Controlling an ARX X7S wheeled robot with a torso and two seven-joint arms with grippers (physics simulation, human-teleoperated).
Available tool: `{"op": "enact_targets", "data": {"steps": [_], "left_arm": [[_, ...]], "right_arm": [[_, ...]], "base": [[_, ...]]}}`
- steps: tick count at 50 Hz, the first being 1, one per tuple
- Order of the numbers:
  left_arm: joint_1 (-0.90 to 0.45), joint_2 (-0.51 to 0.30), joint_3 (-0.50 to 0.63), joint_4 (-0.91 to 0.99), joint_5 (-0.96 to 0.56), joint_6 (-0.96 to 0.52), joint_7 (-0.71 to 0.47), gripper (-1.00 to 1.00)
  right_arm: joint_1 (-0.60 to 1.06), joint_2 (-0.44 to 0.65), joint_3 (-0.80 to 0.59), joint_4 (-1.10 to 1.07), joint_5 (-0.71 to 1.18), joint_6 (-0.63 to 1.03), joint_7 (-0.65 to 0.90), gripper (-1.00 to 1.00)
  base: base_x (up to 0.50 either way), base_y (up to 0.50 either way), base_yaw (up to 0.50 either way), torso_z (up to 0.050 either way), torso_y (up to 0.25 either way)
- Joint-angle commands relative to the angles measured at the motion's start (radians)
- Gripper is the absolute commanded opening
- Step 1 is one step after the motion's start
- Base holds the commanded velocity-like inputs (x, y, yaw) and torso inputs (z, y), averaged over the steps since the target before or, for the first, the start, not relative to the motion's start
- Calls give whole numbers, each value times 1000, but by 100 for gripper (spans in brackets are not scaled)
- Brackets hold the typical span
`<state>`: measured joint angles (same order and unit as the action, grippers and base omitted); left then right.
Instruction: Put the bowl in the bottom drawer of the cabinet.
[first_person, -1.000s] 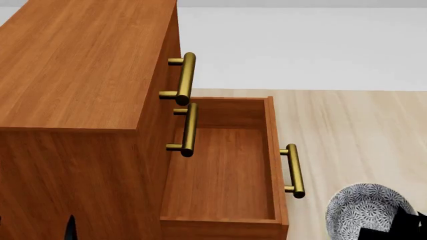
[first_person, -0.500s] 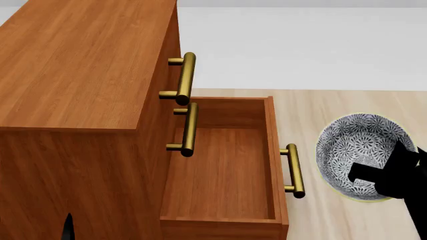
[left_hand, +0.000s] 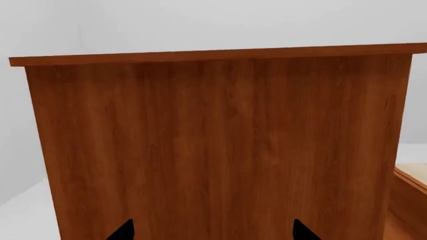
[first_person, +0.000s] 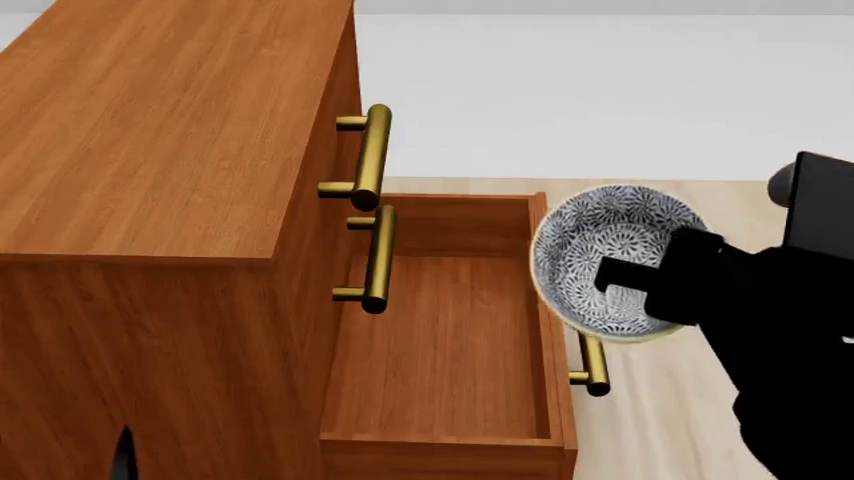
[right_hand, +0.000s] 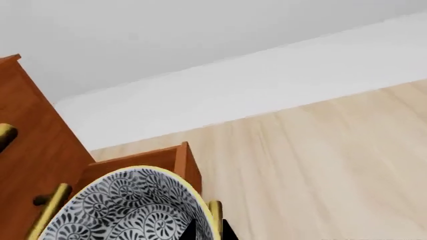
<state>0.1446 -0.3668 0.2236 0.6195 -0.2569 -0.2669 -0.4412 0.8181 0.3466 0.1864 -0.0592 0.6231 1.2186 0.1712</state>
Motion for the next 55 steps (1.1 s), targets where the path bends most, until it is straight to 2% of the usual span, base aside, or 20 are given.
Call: {"op": "enact_targets", "data": {"steps": [1, 24, 36, 55], "left_arm": [[10, -5, -7, 5, -4, 9, -6, 100], [21, -12, -8, 17, -8, 16, -16, 100], [27, -15, -10, 19, -15, 22, -19, 100], [40, -27, -20, 38, -26, 32, -23, 100]], "right_arm": [[109, -50, -85, 122, -12, 27, 0, -100], [290, -105, -276, 442, -110, -25, -38, -100], [389, -151, -385, 664, -181, -147, -98, -100], [559, -276, -522, 1167, -302, -426, -186, -100]], "base": [[0, 0, 0, 0, 0], [0, 0, 0, 0, 0], [0, 0, 0, 0, 0], [0, 0, 0, 0, 1]]}}
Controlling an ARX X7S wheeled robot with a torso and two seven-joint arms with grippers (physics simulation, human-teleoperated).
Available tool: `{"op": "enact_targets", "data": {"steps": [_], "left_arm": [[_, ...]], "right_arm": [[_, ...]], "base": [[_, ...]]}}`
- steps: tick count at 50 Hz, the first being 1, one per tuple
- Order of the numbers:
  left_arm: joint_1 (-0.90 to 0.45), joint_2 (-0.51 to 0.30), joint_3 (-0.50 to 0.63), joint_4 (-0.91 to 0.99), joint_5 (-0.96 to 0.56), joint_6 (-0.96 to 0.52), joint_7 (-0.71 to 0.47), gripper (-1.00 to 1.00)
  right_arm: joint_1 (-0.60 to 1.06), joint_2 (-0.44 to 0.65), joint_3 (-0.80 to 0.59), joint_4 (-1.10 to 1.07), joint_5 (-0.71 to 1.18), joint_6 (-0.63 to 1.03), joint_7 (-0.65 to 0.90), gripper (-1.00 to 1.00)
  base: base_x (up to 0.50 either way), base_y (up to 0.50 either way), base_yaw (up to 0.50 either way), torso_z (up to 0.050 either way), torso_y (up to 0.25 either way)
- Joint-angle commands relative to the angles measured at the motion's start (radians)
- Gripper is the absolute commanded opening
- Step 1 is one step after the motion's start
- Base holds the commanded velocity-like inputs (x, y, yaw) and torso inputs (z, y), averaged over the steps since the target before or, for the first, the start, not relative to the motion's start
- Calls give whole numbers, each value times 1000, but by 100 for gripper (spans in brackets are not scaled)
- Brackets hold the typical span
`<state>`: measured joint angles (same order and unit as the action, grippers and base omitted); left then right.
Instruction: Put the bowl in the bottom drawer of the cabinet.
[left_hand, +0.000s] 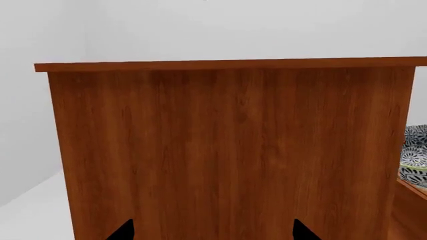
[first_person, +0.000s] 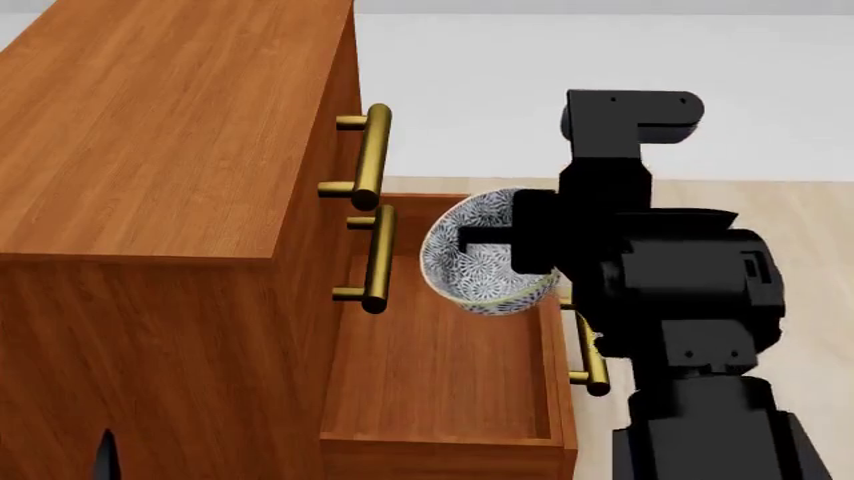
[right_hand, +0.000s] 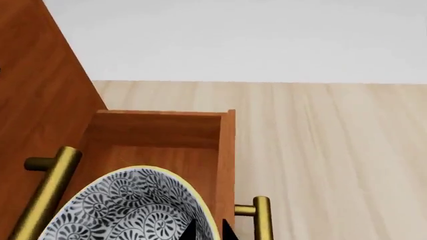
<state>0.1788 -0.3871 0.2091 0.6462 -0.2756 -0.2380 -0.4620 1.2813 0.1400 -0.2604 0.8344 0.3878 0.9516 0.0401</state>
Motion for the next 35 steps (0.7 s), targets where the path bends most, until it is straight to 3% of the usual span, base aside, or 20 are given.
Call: {"op": "enact_targets", "data": {"steps": [1, 6, 20, 35], "left_arm": [[6, -7, -7, 11, -8, 3, -4, 100], [5, -9, -10, 12, -10, 2, -7, 100], [7, -14, -13, 13, -16, 5, -10, 100], [8, -16, -11, 6, -17, 12, -12, 100]], "right_arm": [[105, -75, -79, 302, -71, -177, -59, -100], [155, -110, -93, 465, -90, -270, -90, -100], [132, -137, -57, 474, -163, -274, -93, -100], [116, -139, -173, 474, -38, -285, -64, -100]], "base": [[0, 0, 0, 0, 0], [0, 0, 0, 0, 0], [0, 0, 0, 0, 1], [0, 0, 0, 0, 0]]}}
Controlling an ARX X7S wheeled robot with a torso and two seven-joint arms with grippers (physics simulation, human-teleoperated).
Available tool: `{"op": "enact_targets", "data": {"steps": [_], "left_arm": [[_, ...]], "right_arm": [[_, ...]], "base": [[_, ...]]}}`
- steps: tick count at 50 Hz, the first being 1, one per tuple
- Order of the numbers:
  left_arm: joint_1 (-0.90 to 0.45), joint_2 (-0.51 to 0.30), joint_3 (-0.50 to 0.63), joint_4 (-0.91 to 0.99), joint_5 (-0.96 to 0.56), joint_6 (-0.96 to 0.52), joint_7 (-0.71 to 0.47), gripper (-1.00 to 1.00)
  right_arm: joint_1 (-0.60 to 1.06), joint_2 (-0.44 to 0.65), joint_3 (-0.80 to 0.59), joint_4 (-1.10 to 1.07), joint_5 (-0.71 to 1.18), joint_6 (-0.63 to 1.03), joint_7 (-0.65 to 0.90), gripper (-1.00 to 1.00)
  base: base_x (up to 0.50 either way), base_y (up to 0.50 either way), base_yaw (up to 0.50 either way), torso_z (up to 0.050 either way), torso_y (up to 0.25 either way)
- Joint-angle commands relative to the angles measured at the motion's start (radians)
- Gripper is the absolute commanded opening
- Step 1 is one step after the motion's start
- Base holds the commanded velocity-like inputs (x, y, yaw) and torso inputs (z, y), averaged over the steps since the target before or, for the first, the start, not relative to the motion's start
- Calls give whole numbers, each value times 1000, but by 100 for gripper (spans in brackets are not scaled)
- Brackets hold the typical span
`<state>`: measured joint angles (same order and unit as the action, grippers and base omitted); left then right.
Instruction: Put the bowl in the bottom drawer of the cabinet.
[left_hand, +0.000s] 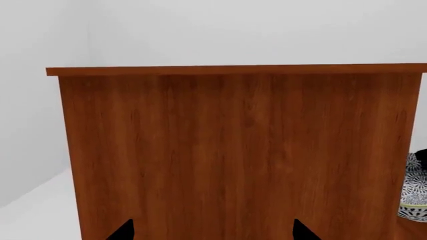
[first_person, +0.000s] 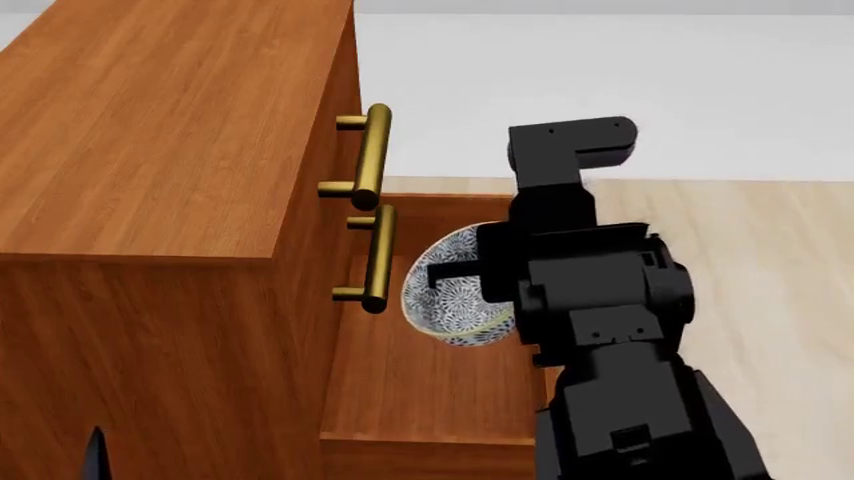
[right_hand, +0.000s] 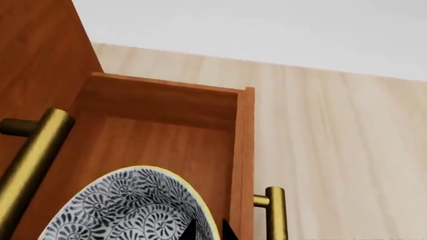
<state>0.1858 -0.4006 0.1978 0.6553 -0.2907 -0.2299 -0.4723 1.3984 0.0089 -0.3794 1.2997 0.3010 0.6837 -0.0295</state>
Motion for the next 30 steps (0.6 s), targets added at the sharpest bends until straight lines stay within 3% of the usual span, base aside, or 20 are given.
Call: {"op": "enact_targets", "data": {"steps": [1, 30], "left_arm": [[2, -2, -1, -3, -3, 5, -2, 100], [9, -9, -6, -9, -11, 18, -9, 100]], "right_arm": [[-2, -8, -56, 9, 50, -18, 6, -100], [-48, -9, -201, 9, 232, -38, 44, -100]], "base": [[0, 0, 0, 0, 0], [0, 0, 0, 0, 0]]}}
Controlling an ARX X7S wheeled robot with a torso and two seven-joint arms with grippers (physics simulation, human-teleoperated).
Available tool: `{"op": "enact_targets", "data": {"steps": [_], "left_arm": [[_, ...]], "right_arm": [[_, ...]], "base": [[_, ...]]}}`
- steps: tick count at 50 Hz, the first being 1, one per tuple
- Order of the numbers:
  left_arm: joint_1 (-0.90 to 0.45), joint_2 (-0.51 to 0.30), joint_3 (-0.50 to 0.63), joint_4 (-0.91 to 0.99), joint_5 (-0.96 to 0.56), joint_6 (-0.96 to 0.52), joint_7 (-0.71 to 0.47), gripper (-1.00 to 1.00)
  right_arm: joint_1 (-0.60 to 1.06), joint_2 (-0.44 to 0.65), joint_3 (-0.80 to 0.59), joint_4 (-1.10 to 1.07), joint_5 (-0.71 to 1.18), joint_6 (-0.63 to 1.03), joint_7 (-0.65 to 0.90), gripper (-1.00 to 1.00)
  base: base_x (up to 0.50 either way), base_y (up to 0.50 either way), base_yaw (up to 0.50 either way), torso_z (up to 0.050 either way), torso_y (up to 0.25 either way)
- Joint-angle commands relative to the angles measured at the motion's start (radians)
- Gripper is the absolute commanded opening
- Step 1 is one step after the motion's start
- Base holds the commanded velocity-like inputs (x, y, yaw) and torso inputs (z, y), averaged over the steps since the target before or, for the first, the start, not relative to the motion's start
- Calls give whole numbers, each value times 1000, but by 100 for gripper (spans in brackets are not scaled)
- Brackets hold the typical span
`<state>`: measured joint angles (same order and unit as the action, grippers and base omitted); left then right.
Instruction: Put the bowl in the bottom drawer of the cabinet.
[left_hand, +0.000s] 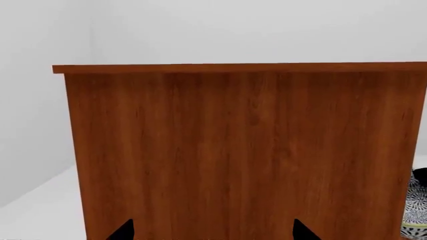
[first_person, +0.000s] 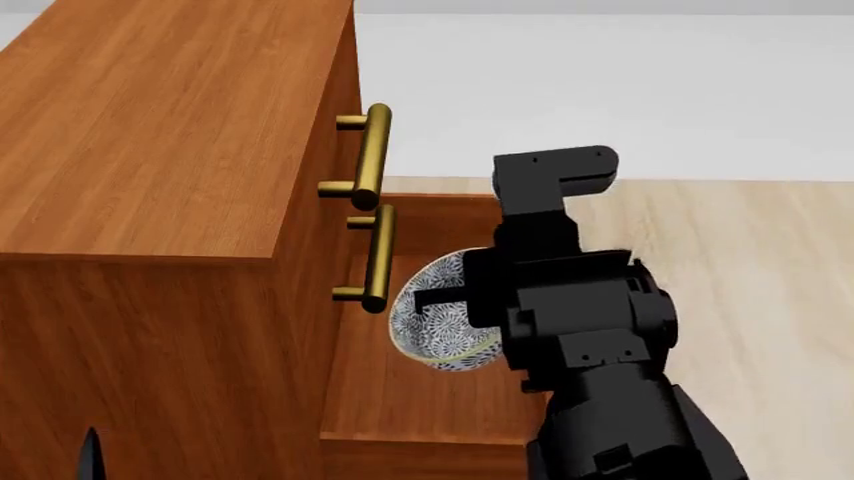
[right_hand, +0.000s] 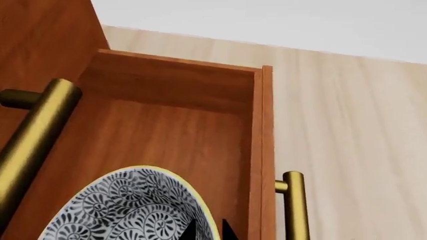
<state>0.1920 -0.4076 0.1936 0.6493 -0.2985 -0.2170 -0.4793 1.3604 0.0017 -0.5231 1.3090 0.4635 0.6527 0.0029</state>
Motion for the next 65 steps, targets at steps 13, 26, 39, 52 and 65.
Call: {"op": "enact_targets", "data": {"steps": [13, 26, 39, 52, 65], "left_arm": [[6, -6, -3, -3, -8, 10, -4, 100], [7, -11, -5, 2, -13, 9, -8, 100], [7, -16, -6, 16, -15, 2, -16, 100], [4, -17, -3, 4, -18, 8, -15, 100], [5, -18, -1, -2, -21, 14, -15, 100]], "right_arm": [[-31, -1, -111, 0, 172, -13, 24, -100], [-48, -2, -59, 0, 157, -8, 25, -100], [-54, -2, -60, 0, 196, -4, 30, -100], [-65, -2, -75, 0, 263, -10, 27, -100], [-87, -2, 41, 0, 165, -1, 23, -100]], "base": [[0, 0, 0, 0, 1], [0, 0, 0, 0, 0], [0, 0, 0, 1, 0], [0, 0, 0, 0, 1], [0, 0, 0, 0, 0]]}}
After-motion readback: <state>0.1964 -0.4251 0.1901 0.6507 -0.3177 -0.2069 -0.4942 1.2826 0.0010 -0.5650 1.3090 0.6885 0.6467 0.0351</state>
